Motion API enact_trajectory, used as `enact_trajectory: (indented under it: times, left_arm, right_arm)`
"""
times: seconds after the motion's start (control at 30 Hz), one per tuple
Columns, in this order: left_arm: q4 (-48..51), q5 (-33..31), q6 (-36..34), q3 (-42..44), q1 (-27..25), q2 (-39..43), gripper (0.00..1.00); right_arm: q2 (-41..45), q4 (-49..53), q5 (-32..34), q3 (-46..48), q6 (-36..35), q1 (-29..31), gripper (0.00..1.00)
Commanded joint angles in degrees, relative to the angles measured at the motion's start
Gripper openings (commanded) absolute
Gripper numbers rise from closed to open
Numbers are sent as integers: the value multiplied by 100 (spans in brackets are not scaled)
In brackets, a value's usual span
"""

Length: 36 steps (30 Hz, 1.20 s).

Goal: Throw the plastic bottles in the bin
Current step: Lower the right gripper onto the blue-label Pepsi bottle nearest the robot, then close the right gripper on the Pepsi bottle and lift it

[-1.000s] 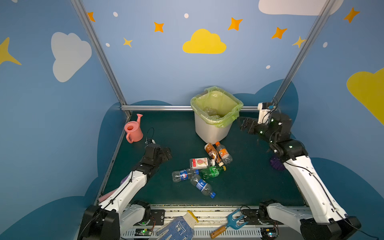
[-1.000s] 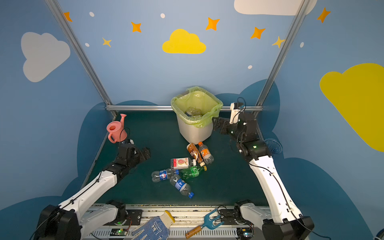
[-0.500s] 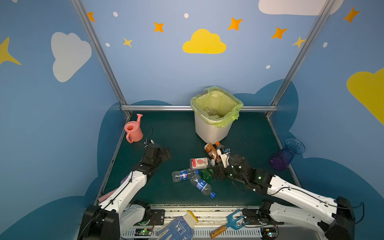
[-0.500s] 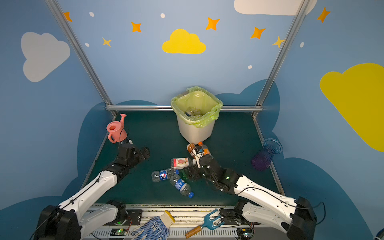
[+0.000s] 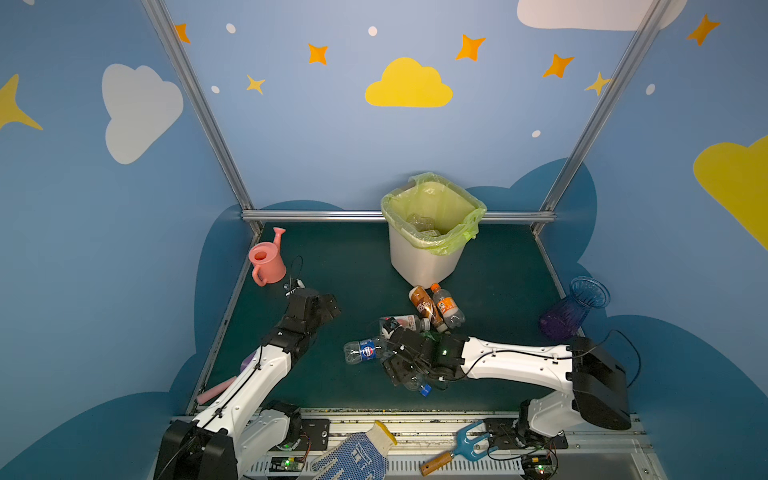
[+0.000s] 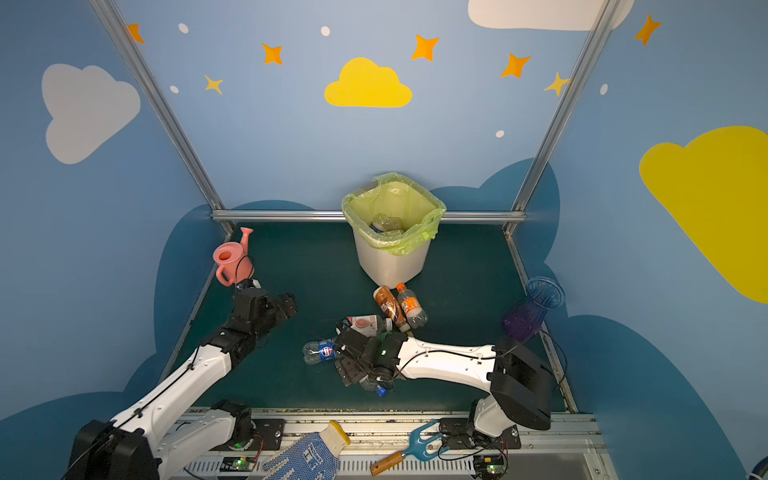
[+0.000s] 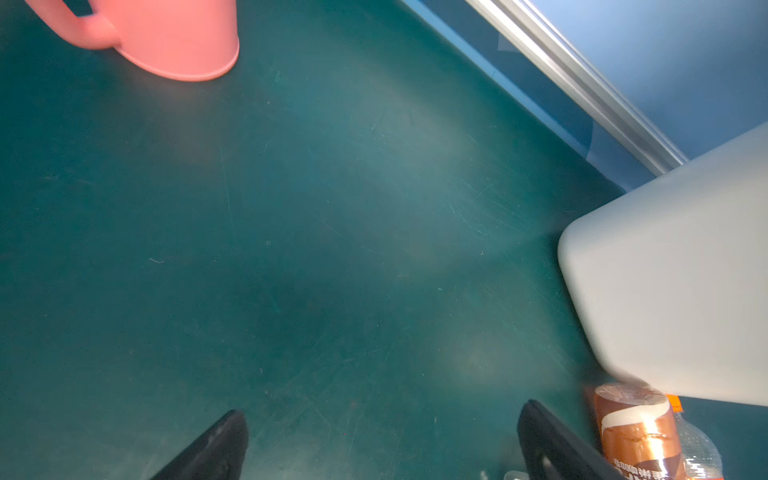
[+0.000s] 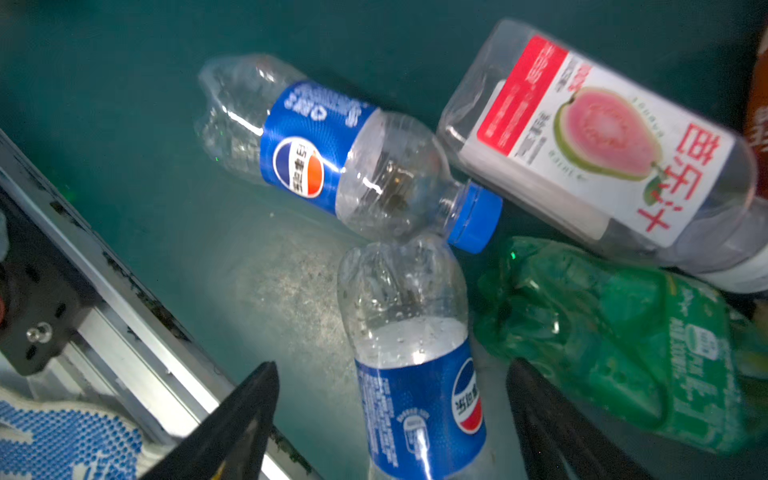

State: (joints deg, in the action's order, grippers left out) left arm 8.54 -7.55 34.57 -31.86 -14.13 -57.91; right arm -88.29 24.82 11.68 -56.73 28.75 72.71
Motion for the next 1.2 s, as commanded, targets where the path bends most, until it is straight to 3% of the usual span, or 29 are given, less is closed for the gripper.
enact_trajectory:
  times: [0.0, 0.4, 0.8, 0.9, 1.17]
  left_arm:
    - [96, -158, 22, 92, 16, 90, 100]
    - [126, -243, 29, 152, 18, 113, 100]
    - [219, -404, 56, 208, 24, 182, 100]
    - [228, -431, 59, 219, 24, 203, 100]
    - [201, -423, 44, 250, 24, 189, 100]
  right_arm:
    - [-242, 643, 145, -238, 16, 129, 85]
    - [-1265, 1601, 182, -1064, -224, 157, 79]
    - [-2036, 2246, 121, -1730, -423, 164, 63]
    - [-1986, 2252, 193, -1733, -426, 173, 54]
    - [-1213, 2018, 676, -1728, -765, 106, 46]
